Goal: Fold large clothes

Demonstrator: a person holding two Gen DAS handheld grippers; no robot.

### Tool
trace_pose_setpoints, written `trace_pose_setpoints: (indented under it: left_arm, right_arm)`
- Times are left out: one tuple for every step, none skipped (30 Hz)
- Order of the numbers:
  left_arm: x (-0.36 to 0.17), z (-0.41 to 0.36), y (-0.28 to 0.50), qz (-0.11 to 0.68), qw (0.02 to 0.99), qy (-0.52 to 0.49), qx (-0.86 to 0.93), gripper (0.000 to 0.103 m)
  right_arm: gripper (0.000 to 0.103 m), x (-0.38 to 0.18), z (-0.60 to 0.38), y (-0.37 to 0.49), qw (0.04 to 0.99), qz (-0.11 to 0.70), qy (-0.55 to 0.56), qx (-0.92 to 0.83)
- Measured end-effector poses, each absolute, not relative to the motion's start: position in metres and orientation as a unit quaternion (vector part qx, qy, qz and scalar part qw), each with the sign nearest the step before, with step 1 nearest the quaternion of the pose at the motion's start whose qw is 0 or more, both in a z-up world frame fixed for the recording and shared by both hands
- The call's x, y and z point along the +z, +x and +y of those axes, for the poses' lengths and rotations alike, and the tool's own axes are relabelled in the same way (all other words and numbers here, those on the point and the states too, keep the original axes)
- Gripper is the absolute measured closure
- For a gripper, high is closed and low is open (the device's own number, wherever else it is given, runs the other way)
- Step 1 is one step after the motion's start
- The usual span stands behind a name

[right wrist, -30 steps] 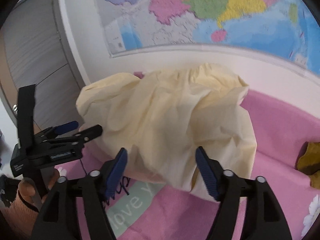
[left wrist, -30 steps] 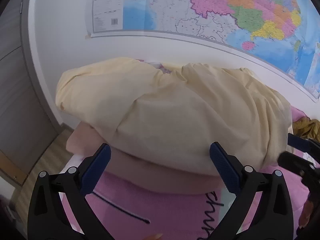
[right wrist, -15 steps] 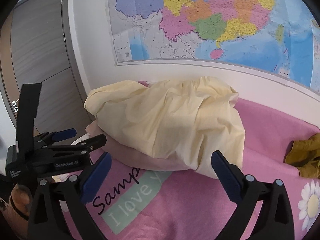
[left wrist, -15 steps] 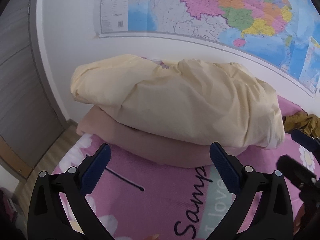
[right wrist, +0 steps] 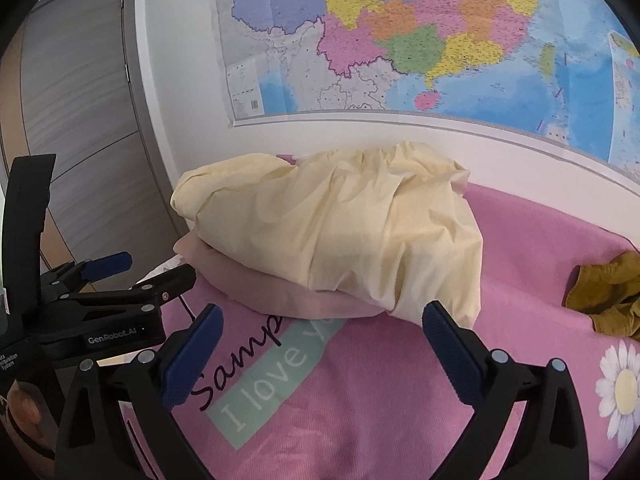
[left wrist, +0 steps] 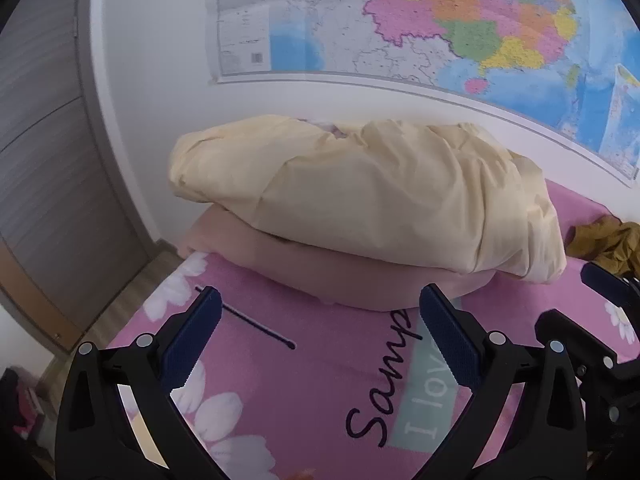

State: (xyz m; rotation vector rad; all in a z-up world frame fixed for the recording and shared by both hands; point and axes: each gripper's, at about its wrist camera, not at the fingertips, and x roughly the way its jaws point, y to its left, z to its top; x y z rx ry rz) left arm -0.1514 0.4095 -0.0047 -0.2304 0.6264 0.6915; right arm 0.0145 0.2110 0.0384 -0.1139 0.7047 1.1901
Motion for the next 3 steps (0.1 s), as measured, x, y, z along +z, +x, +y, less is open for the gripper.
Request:
trace_pose_setpoints:
  left_arm:
    - [-0.0042,0.4079,-0.1530,0.299,0.889,-0.112,0.329,0.005]
    - [-0.0040,0.4062,-0.1546,0.299,0.891,-0.116,0.323,0.005]
    - [-0.0039,0.4048,-0.1559,0.298,0.891,-0.116,0.322,0.005]
  right_arm:
    - [0.006,0.0382,0.2098,0.0137,0.769,0.325,-0.053,0.548]
    - [0.006,0.0379,0.2088,0.0126,0.770,0.325,-0.053,0.547]
    - [0.006,0.0377,0.2075,0.0118,0.770,0.325,-0.053,0.547]
